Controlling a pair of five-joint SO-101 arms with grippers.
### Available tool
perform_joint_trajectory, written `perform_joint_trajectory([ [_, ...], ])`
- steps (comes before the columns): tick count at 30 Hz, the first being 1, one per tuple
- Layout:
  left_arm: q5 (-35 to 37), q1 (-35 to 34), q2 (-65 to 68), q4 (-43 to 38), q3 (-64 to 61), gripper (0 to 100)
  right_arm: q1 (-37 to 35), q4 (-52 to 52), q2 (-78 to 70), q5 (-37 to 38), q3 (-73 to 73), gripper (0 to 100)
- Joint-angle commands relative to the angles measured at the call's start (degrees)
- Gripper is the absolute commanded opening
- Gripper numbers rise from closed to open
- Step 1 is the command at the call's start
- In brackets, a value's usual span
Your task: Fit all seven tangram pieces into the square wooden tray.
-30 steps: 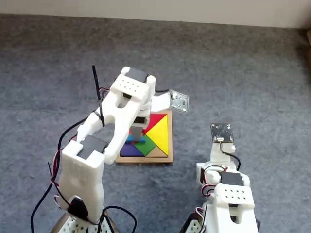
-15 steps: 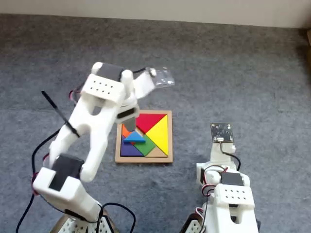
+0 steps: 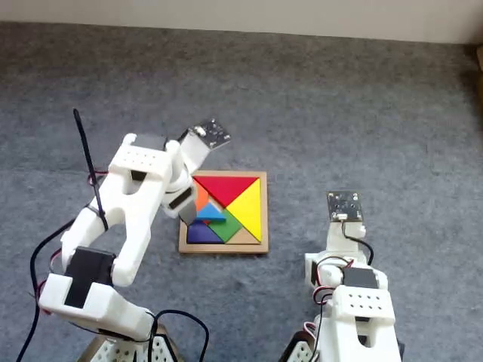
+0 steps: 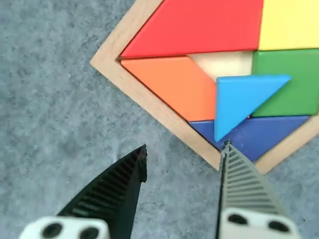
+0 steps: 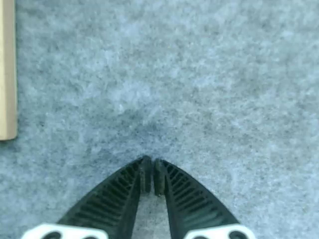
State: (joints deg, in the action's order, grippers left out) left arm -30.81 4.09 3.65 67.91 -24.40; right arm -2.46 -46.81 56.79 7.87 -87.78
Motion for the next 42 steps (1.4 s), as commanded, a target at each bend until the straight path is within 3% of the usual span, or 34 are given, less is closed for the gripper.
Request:
perform_joint_trajectory([
  [1, 0.70, -0.57, -2.68, -5.54, -3.21, 24, 0.22, 1.89, 0.04, 0.62, -1.01, 3.6],
  [19, 3.96, -1.54, -2.77, -13.89, -3.91, 24, 0.22, 1.89, 0.04, 0.62, -1.01, 3.6],
  [26, 4.13, -0.40, -3.12, -13.98, -3.91, 24, 0.22, 1.89, 0.04, 0.62, -1.01, 3.6],
  [31, 9.32, 0.92, -3.21, -13.71, -1.45, 24, 0.22, 1.89, 0.04, 0.62, -1.01, 3.6],
  [38, 10.46, 1.80, -3.21, -13.63, 1.45, 24, 0.22, 1.89, 0.04, 0.62, -1.01, 3.6],
  [42, 10.46, 2.86, -3.38, -10.37, 2.07, 24, 0.22, 1.89, 0.04, 0.62, -1.01, 3.6],
])
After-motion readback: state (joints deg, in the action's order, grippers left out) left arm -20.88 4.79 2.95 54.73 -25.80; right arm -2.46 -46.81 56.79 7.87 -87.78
